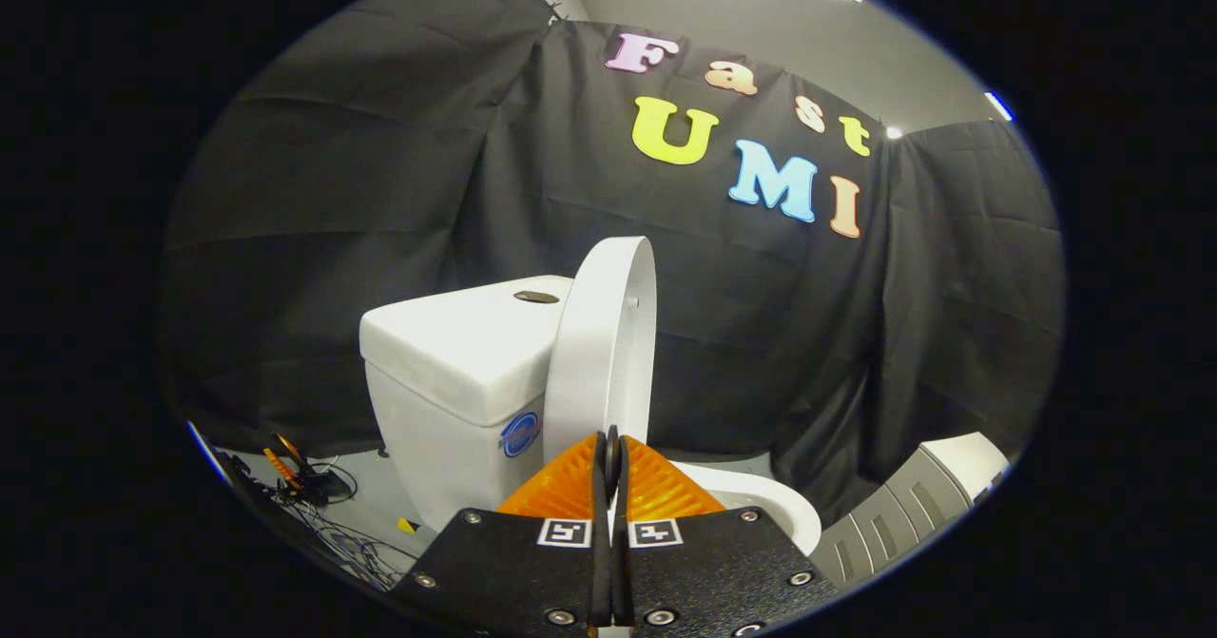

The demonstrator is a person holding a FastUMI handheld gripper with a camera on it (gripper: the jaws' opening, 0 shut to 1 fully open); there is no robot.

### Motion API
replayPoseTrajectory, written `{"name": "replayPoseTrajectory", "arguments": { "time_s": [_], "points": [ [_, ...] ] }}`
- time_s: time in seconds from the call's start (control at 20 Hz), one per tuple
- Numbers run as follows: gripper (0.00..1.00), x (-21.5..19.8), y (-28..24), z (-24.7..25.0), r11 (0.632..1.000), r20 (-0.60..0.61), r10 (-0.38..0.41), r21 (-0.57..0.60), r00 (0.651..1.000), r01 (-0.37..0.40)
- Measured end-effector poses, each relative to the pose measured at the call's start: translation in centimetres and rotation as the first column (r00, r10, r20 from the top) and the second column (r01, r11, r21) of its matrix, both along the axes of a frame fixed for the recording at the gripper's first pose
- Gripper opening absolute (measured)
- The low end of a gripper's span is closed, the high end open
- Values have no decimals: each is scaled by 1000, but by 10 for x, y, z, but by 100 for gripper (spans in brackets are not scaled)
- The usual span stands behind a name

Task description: Open the toilet lid.

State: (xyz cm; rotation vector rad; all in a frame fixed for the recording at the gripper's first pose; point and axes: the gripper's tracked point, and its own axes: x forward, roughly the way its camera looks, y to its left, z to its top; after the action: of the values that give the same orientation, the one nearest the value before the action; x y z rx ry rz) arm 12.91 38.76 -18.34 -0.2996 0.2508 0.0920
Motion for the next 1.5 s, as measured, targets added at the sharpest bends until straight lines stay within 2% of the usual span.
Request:
{"name": "replayPoseTrajectory", "arguments": {
  "time_s": [0.5,0.7,0.8,0.9,1.0,1.05,1.25,1.5],
  "points": [
    [0,5,2,-2,1000,-2,-6,16,1000,6],
    [7,5,12,-5,999,-27,37,18,999,-37],
    [19,2,18,-6,997,-43,73,11,996,-72],
    [45,-4,30,-10,991,-69,128,49,989,-125],
    [85,-12,38,-6,986,-73,152,80,986,-147],
    [97,-15,35,0,985,-62,152,90,986,-146],
    [95,-22,29,33,967,1,161,198,987,-158],
    [95,-24,-4,91,941,97,158,287,983,-180]
  ]
}}
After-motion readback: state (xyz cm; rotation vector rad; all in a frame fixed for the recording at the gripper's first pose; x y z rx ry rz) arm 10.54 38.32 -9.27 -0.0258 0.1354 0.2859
